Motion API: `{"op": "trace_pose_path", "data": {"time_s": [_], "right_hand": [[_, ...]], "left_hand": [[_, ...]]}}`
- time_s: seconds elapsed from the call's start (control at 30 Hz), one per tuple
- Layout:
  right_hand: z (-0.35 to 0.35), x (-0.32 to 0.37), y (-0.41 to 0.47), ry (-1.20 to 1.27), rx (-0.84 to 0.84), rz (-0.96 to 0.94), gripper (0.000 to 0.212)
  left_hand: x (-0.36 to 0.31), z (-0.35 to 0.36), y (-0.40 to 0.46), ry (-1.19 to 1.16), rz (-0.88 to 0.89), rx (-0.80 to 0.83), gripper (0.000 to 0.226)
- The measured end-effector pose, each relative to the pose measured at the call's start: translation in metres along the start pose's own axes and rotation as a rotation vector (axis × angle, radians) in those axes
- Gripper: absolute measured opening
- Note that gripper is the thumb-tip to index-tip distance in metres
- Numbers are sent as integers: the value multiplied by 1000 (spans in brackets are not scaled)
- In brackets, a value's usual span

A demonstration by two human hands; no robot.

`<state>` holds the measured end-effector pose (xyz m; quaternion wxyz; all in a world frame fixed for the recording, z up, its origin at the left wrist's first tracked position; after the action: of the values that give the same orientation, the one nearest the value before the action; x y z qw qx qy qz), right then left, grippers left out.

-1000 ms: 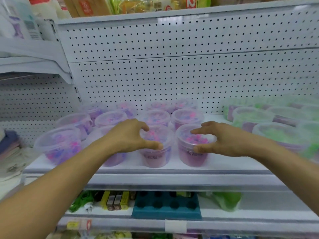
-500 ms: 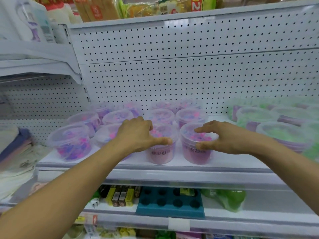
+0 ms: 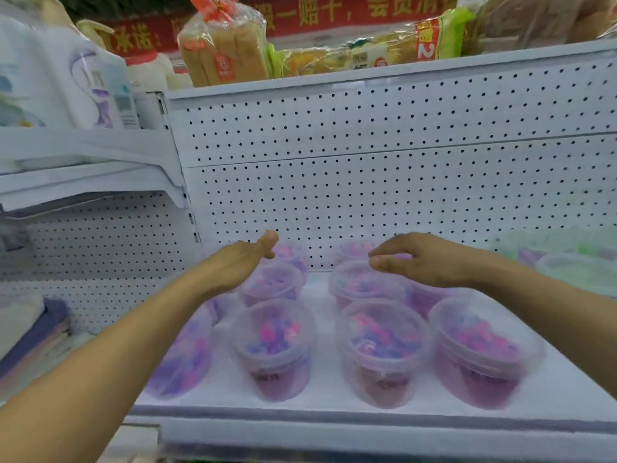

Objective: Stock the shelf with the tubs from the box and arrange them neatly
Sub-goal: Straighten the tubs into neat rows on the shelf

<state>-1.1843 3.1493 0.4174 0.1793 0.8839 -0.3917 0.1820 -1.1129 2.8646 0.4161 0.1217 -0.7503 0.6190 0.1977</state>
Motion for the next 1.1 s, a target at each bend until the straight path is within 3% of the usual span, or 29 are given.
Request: {"op": "trace_pose_path", "data": {"time_s": [0.13, 0.4, 0.67, 1.1], "right_hand": [[13, -2, 61, -64, 51, 95, 39], [35, -27, 109, -134, 83, 254, 37], [36, -30, 114, -152, 103, 262, 31], [37, -25, 104, -111, 89, 270, 32]], "left_hand": [[20, -6, 51, 99, 146, 51, 29], [45, 6, 125, 638, 341, 117, 57], [27, 17, 143, 464, 611, 27, 29], [16, 32, 145, 148, 582, 182, 21]]}}
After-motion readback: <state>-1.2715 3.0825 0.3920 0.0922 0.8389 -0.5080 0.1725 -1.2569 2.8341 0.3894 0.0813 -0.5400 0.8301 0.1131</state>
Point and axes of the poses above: each hand's wrist, its own y-axis towards the middle knuckle, its own z-axis out of the palm, x = y × z, the point moved 5 cm from there along y, towards the middle knuckle, and after that the axes turned 4 degrees about y, right-handed, at the moved point
